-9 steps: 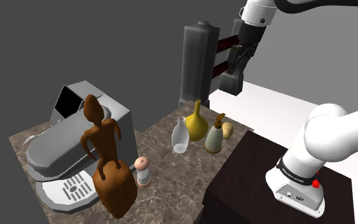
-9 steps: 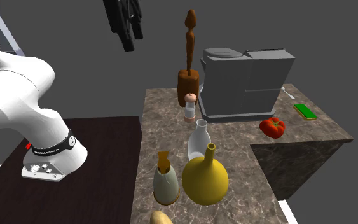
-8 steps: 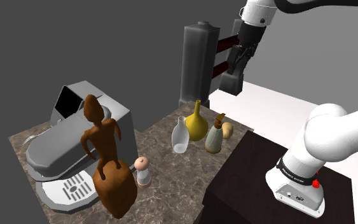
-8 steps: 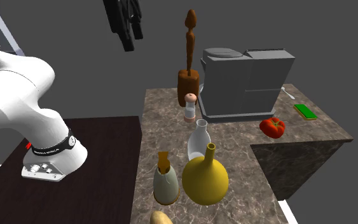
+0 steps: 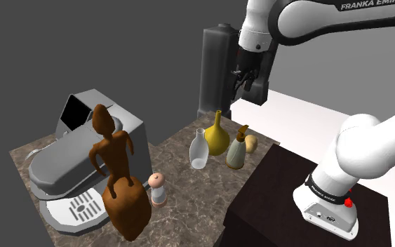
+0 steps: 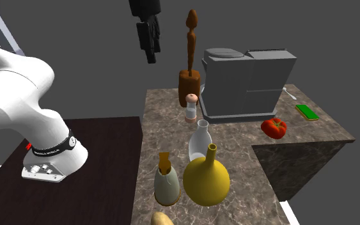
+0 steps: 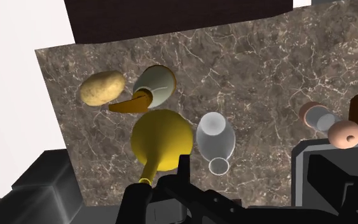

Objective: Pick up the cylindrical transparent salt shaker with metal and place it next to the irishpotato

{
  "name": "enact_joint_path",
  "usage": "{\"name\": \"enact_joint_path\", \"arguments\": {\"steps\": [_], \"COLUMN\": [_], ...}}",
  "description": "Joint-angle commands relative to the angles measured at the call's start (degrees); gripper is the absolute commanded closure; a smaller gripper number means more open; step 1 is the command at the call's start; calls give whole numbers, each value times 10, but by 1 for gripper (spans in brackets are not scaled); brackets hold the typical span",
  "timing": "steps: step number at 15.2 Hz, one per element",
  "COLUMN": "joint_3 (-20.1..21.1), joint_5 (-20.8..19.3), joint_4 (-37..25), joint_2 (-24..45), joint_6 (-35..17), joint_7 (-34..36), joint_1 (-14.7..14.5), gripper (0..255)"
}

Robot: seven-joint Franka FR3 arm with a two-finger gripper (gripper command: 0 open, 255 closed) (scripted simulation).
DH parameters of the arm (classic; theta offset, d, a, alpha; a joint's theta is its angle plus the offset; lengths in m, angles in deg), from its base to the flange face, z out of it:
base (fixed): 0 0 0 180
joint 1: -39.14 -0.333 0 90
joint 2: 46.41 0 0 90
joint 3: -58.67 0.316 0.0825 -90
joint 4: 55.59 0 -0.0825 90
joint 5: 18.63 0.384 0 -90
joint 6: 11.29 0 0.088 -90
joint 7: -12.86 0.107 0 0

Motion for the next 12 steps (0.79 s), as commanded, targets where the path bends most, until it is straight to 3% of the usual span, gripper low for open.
{"name": "enact_joint_path", "arguments": {"steps": [1,7,12], "joint_3": [20,80,126], "joint_5": [2,-7,-40], "joint_4": [0,-20,-56], "joint_2": [30,137,241], "joint_6": [-26,-99,-149], "joint_7": [21,89,155], "joint_1": [-3,-7,-6], "gripper": [0,0,0]}}
